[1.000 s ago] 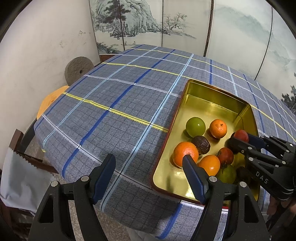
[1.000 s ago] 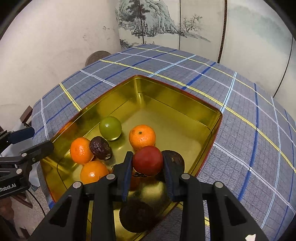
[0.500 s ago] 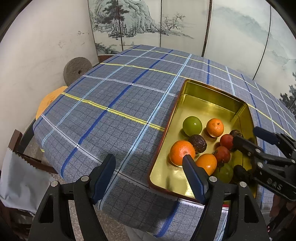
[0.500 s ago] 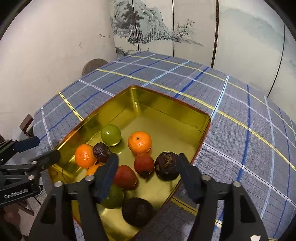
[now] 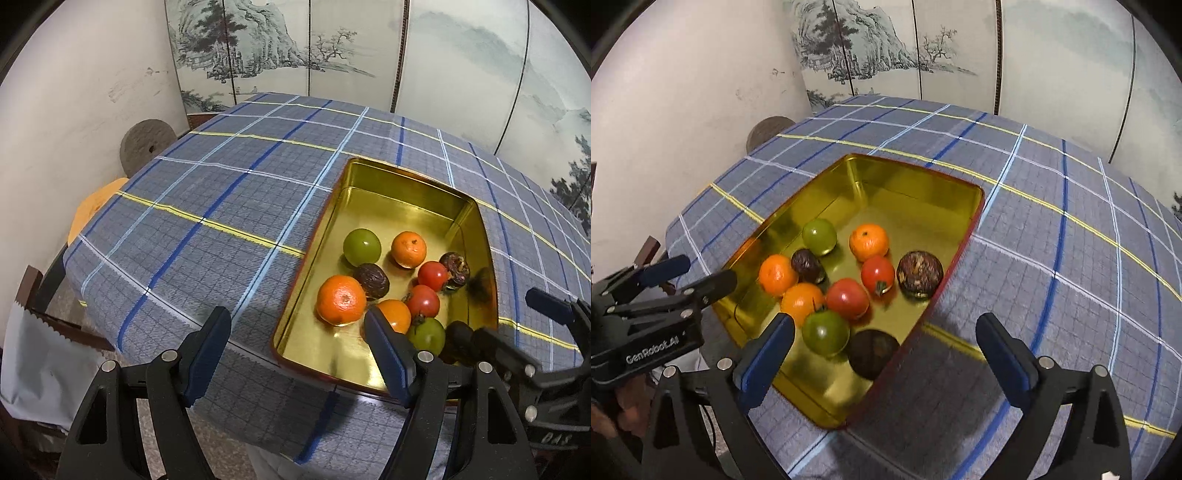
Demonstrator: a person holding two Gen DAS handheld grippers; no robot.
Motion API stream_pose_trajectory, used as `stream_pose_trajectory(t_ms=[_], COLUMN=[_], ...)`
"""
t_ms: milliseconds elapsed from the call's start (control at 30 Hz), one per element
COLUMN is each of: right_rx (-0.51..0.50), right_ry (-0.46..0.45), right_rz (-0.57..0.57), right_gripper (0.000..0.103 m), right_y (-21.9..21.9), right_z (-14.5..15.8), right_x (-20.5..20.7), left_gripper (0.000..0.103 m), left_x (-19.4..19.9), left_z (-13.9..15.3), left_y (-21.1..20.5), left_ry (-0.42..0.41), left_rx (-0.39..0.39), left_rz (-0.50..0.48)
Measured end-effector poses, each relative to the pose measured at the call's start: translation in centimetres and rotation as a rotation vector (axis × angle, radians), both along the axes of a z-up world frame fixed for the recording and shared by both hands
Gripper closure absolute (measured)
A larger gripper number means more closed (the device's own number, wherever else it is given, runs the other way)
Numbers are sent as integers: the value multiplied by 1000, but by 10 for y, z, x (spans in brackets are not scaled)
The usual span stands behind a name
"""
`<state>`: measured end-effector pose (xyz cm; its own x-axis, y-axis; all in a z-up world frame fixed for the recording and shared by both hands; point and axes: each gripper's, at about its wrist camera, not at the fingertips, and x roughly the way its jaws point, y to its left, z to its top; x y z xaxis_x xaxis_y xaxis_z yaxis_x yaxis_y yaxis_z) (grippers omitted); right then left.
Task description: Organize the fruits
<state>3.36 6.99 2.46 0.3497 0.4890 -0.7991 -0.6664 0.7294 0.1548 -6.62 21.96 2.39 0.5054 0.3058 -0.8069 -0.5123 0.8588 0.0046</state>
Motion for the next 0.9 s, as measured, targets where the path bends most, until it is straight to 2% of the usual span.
stream_pose_trajectory(t_ms=[467, 900], right_rx=[-58, -62], right_ry=[45, 54], right_rz=[27, 35], right_gripper=[4, 4], right_y=[1, 1], right_z=[-17, -18], right_x=[-17, -20], left_gripper=[28, 28], left_x=[3, 6], left_z=[-1, -2], left_y=[-10, -15], left_ry=[17, 24], left_rx=[12, 14], left_rz=[-17, -31])
